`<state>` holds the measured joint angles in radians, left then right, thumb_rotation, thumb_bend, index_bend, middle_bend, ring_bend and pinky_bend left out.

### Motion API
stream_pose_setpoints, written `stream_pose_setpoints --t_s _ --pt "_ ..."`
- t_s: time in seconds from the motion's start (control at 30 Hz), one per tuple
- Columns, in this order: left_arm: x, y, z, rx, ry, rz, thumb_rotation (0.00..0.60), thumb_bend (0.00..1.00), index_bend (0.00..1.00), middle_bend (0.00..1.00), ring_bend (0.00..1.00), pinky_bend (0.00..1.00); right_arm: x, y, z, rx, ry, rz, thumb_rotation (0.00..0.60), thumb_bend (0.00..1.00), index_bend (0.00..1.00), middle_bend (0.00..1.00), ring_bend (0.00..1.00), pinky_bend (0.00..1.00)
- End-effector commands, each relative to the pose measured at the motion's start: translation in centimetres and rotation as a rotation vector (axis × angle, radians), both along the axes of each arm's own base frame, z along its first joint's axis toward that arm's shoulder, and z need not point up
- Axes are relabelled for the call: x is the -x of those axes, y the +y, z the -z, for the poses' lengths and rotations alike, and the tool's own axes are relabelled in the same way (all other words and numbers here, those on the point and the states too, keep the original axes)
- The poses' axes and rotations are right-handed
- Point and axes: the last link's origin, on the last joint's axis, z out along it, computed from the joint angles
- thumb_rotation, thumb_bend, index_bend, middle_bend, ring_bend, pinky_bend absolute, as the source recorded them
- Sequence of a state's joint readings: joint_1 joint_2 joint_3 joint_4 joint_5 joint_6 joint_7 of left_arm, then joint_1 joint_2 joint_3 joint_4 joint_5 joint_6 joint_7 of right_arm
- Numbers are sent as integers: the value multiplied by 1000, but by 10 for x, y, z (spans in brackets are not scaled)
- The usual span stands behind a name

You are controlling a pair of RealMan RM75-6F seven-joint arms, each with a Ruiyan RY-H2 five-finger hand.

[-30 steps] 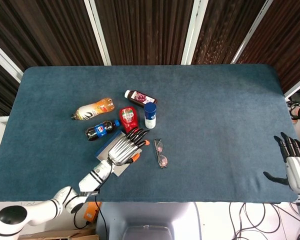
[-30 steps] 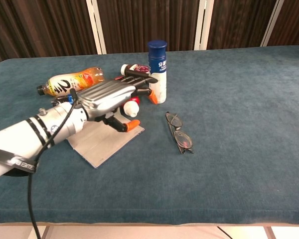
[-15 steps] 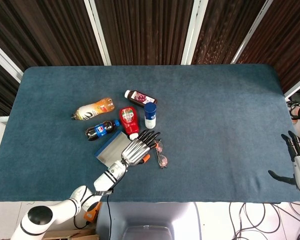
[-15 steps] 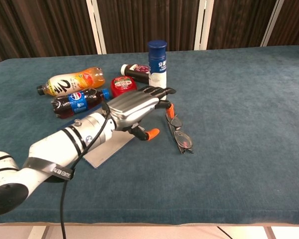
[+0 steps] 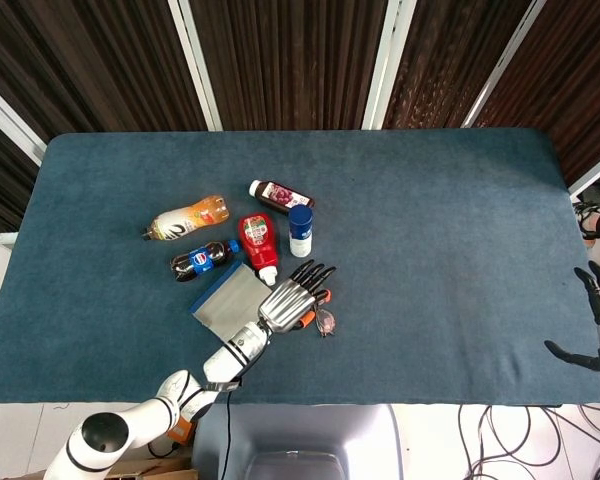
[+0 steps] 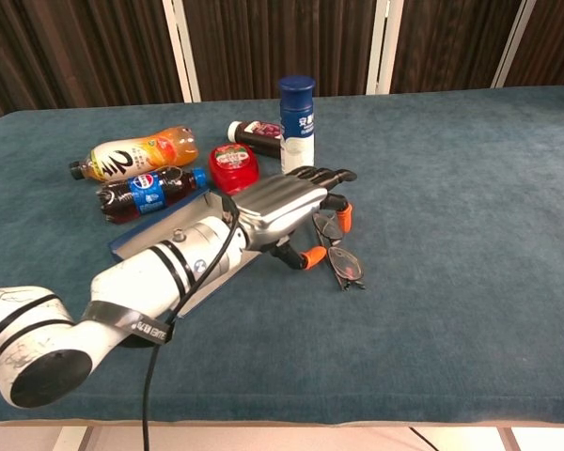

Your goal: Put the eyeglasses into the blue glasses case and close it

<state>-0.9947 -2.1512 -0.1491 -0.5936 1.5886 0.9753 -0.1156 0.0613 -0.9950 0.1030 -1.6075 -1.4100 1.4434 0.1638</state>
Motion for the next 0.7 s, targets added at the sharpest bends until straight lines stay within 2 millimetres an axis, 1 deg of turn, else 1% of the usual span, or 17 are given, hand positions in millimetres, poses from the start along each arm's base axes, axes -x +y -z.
stream_pose_setpoints --t_s 0.03,0.37,0.5,0.7 --pt "1 0 3 0 16 -2 600 382 391 0 0 0 0 1 -1 3 -1 -1 600 84 0 0 0 0" --pt "0 0 3 1 9 0 600 413 487 0 0 0 1 2 -3 7 -4 0 600 85 0 0 0 0" --pt "3 2 3 -2 21 -14 600 430 544 0 0 0 1 2 -3 7 -3 -2 600 81 0 0 0 0" --pt "6 3 3 5 22 -26 600 467 593 0 0 0 1 2 -3 9 -4 -3 600 84 0 0 0 0"
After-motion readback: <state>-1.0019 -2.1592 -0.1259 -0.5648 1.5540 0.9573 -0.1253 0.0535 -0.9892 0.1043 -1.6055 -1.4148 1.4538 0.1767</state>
